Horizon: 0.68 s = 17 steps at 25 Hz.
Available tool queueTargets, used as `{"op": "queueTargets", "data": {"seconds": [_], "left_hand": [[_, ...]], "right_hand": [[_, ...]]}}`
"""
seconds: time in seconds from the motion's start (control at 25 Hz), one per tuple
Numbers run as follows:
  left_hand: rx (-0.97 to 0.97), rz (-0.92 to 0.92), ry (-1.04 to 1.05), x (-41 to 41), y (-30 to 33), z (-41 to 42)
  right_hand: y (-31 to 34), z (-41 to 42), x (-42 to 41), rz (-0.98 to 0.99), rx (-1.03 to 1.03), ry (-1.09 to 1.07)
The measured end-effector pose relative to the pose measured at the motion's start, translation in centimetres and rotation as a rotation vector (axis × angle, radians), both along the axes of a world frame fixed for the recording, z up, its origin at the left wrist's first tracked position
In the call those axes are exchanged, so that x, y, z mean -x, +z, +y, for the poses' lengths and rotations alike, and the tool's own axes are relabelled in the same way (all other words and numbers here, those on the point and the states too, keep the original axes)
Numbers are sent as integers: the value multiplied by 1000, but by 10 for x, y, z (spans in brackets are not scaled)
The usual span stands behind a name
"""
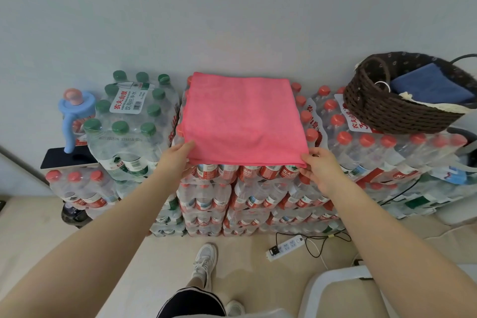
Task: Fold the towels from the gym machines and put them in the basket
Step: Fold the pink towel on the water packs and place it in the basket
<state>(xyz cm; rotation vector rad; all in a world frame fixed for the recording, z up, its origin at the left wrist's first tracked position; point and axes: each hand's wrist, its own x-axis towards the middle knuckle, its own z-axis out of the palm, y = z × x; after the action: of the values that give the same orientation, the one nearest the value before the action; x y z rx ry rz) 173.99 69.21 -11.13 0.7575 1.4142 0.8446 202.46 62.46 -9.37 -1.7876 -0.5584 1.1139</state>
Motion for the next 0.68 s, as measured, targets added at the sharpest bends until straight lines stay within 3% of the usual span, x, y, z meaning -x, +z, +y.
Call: {"op": "queueTargets", "data": {"seconds": [0.32, 0.56, 0.68], "left_hand": [[-74, -9, 107, 8, 10, -10], [-279, 103, -117, 21, 19, -32], [-321, 178, -190, 27, 27, -38]], "right_hand": [[7, -5, -8, -271, 48, 198], [17, -37, -16, -29, -97, 215], [18, -48, -20, -16, -178, 301]]}}
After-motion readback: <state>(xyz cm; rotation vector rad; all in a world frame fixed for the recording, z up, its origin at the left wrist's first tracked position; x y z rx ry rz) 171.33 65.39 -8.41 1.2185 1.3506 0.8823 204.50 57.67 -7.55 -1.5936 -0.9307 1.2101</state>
